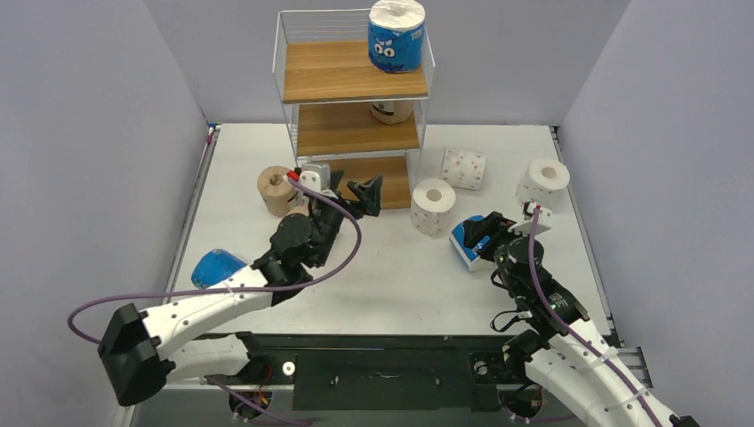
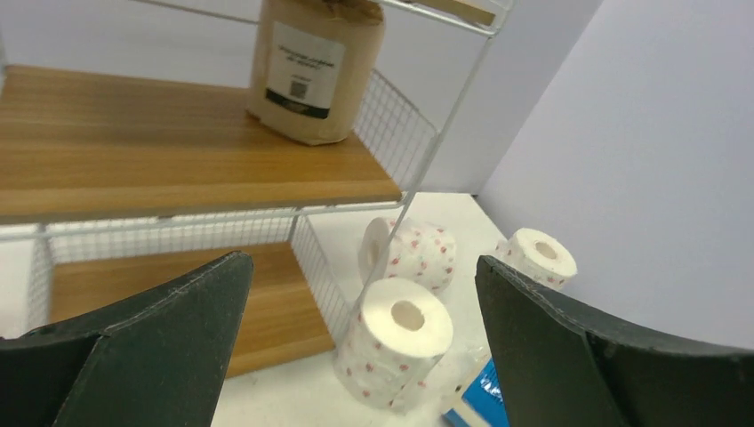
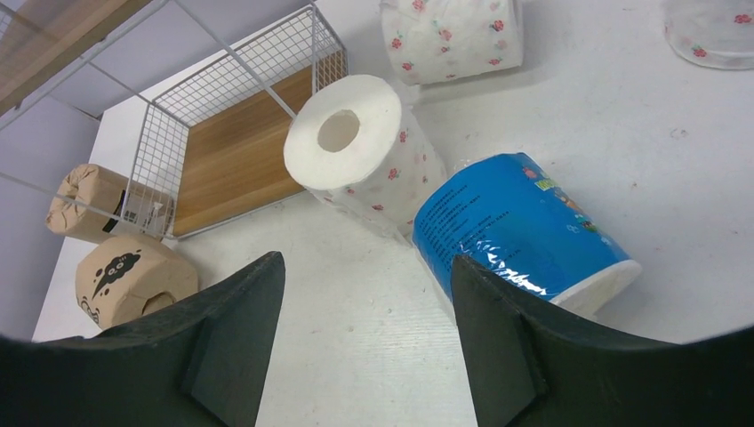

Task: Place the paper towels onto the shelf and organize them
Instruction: Adjust the paper towel at the center of the board.

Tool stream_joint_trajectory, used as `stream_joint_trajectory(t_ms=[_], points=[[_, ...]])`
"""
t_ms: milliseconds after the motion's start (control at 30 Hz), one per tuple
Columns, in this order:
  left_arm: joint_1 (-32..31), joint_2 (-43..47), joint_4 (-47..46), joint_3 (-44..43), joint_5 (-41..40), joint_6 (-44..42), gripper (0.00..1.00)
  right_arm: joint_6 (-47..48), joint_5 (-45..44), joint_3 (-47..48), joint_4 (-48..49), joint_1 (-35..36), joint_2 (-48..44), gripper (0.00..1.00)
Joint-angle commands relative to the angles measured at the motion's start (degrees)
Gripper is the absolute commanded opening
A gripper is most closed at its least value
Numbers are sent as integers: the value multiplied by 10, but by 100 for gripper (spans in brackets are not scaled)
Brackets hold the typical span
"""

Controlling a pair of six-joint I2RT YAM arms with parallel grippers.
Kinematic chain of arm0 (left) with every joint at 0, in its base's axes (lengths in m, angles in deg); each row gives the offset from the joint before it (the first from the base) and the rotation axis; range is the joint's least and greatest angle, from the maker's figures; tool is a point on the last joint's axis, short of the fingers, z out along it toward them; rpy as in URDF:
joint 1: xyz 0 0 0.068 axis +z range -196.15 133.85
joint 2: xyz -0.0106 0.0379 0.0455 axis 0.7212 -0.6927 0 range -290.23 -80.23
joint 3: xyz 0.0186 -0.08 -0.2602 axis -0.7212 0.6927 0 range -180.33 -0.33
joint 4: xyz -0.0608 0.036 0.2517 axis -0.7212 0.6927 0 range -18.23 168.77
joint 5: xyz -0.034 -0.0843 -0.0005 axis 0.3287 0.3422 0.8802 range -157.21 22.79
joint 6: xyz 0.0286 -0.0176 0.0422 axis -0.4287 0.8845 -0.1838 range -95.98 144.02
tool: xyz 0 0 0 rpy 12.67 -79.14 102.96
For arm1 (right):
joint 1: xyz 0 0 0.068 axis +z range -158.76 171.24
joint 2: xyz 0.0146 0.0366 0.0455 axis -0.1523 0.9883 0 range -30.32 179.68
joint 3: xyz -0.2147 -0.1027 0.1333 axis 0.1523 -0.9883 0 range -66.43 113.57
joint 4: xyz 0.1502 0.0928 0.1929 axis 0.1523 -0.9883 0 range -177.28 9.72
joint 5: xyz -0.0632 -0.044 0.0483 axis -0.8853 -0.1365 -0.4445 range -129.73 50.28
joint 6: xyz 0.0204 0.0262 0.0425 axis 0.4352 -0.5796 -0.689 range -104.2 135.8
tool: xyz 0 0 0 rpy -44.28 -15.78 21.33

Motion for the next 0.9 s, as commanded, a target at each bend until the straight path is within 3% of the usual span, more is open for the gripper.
stream_joint_trajectory(t_ms=[0, 167, 300, 467, 567, 867], points=[[-9, 85, 259, -15, -109, 82, 96, -7, -18, 19, -8, 5, 5, 65], [-9, 165, 486, -27, -160, 200, 96, -21, -36, 25, -16, 5, 16, 65], [-7, 193, 586, -19, -163, 265, 96, -37, -60, 9, 13, 4, 19, 65], [-7, 242, 586, 34, -125, 301, 96, -37, -40, 47, -30, -3, 78, 64], [-7, 276, 537, 90, -98, 299, 96, -57, -39, 59, -59, -18, 105, 65], [-7, 273, 548, 116, -90, 332, 96, -138, 11, 8, -91, -123, 49, 66]])
